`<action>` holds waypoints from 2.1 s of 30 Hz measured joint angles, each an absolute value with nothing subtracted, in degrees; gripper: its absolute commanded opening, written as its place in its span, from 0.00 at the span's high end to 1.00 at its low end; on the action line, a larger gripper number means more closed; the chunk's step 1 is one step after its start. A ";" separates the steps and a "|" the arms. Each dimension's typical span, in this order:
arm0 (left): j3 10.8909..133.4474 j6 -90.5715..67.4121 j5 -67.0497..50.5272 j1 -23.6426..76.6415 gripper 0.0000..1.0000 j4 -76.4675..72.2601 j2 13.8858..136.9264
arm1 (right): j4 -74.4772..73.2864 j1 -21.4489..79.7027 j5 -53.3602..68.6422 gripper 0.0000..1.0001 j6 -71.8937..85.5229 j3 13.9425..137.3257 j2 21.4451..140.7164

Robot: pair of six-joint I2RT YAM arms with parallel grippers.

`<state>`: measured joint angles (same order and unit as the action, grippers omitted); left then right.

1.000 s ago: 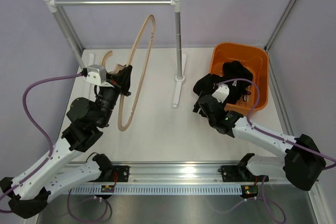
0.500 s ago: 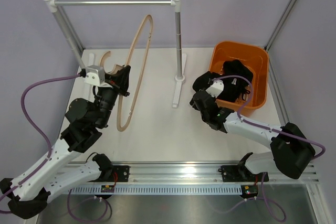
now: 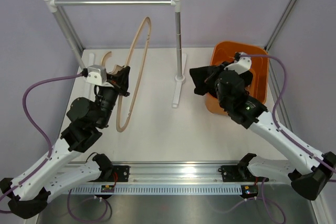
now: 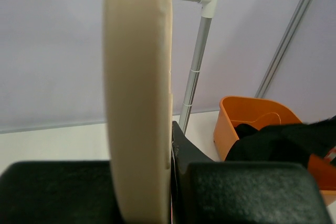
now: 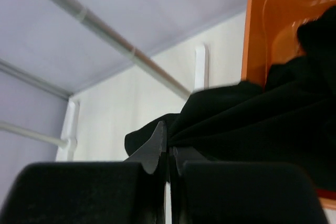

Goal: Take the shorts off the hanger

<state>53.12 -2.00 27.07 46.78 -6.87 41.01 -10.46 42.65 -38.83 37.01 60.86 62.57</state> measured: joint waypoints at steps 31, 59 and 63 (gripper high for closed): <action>67.26 -8.97 34.83 46.11 1.00 21.02 50.59 | -27.77 7.84 -32.12 0.96 40.18 60.88 70.15; 93.36 -9.28 7.53 26.57 1.00 31.57 73.78 | -26.06 1.93 -6.15 0.15 33.32 62.06 56.14; 99.15 -9.06 5.41 25.26 1.00 32.99 79.33 | -26.44 1.93 -4.25 0.15 32.99 62.30 54.54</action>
<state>99.15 -9.06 5.41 25.26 32.99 79.33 -26.44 1.93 -4.25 32.99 62.30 54.54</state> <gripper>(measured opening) 0.076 0.848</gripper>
